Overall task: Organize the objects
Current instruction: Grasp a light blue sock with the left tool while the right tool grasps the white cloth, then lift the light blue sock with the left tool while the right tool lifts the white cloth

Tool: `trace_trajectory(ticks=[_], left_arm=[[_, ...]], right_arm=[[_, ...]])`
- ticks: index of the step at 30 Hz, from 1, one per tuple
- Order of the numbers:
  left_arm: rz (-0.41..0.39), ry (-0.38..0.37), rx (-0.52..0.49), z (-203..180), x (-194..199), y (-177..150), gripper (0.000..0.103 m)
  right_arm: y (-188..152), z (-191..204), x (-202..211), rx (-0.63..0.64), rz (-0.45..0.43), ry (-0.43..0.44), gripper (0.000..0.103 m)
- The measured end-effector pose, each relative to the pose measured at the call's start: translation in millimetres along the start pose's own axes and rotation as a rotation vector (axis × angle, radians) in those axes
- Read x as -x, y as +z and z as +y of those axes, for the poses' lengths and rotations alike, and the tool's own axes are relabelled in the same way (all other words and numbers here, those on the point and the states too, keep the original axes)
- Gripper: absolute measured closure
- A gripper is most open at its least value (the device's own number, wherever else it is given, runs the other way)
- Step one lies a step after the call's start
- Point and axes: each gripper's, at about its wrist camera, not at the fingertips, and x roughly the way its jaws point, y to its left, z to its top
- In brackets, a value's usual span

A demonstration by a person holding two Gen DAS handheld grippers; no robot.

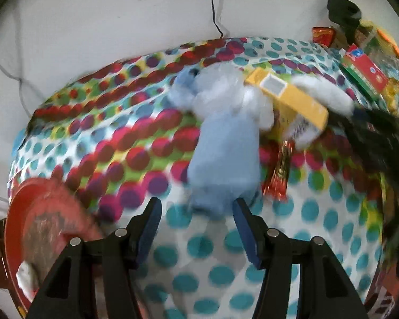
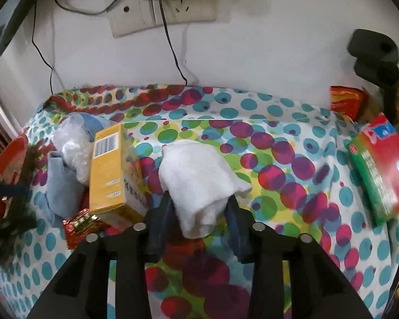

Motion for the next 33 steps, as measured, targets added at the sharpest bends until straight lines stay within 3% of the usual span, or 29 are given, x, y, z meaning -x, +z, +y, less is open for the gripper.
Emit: trace_trajectory(ticks=[7,13,15,16,17,20,25,28,30,31,33], left_arm=[[-0.018,-0.030,0.016,-4.6,-20.8,30.3,0.045],[-0.044,-0.037,0.043,-10.2,-20.9,37.6,0.044],[-0.055,-0.045,0.033,-14.4,-18.1,34.4,0.061],[-0.050,-0.085,0.031,-16.4,-15.8,31.6,0.080],[-0.046,-0.111,0.036,-18.8,-14.6,30.8,0.084],[-0.053,-0.094,0.017,-24.4,-3.7,18.7,0.085],[-0.047,-0.154,0.030,-21.2,16.6,-4.8,0.086],[-0.033,-0.174,0.048,-14.3,28.0,-13.4,0.082],[-0.010,-0.164,0.074,-10.0,32.9,-14.7,0.065],[-0.011,-0.160,0.080,-10.2,33.8,-13.5,0.049],[-0.042,-0.143,0.084,-11.5,38.3,-10.5,0.043]], right_arm=[[-49.4,6.9,35.0,-0.013,-0.025,0.039,0.069],[-60.9,23.7,41.1,-0.005,-0.036,0.055,0.069],[-61.3,26.7,41.6,-0.010,-0.030,0.062,0.069],[-62.8,27.6,41.9,-0.016,-0.031,0.060,0.069],[-64.7,28.9,42.7,-0.019,-0.031,0.060,0.069],[-68.7,32.1,46.3,-0.016,-0.031,0.057,0.069],[-76.3,37.1,50.3,-0.008,-0.026,0.054,0.069],[-76.5,37.3,48.4,-0.008,-0.015,0.055,0.069],[-76.4,35.9,46.7,-0.015,-0.007,0.062,0.069],[-76.7,35.4,46.6,-0.018,-0.008,0.066,0.068],[-76.8,35.9,46.3,-0.016,-0.006,0.069,0.068]])
